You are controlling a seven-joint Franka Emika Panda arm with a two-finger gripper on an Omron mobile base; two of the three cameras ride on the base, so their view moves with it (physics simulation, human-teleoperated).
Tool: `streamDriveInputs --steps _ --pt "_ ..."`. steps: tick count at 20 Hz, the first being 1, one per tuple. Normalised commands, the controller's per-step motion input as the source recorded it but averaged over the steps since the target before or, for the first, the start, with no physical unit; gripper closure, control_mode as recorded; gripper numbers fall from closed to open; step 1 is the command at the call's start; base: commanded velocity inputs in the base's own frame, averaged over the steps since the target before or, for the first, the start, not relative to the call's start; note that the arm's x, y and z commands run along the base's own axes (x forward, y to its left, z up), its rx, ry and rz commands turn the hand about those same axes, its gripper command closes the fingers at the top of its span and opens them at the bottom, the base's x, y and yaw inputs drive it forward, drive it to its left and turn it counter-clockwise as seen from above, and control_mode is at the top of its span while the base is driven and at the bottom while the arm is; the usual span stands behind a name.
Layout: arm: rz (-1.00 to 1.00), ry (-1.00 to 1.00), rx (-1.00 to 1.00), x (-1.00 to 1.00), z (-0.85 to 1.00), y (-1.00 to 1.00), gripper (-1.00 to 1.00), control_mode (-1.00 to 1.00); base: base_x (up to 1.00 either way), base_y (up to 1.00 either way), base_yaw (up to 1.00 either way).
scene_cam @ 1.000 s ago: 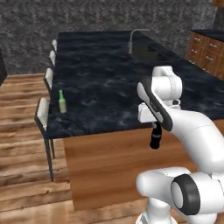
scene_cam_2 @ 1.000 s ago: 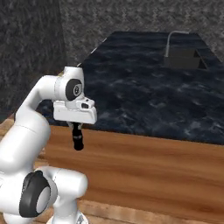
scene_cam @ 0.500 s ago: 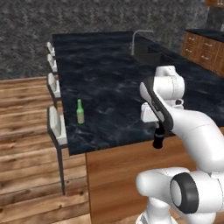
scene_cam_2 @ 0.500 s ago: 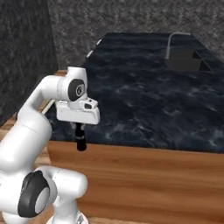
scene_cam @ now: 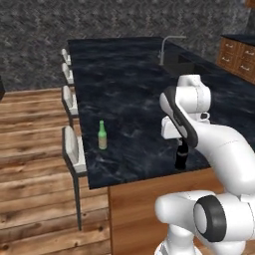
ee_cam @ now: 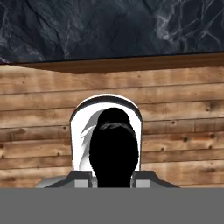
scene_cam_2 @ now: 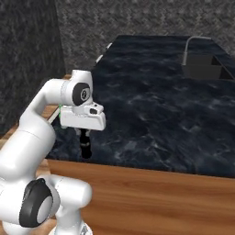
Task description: Move the drinks to the dining counter.
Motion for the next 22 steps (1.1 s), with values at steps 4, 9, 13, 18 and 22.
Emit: streamDriveInputs --steps 4,9,13,18,22 --pt "0.00 0.00 0.00 0.00 0.00 0.00 1.00 1.00 0.35 0.04 0.10" --pt "0.00 0.00 0.00 0.00 0.00 0.00 1.00 1.00 0.49 0.23 0.08" --pt "0.00 0.00 0.00 0.00 0.00 0.00 1.00 1.00 0.47 0.46 0.03" --pt "0.00 0.00 0.00 0.00 0.00 0.00 1.00 1.00 0.54 0.46 0.00" --pt "0.00 0.00 0.00 0.00 0.00 0.00 1.00 1.00 0.57 0.33 0.00"
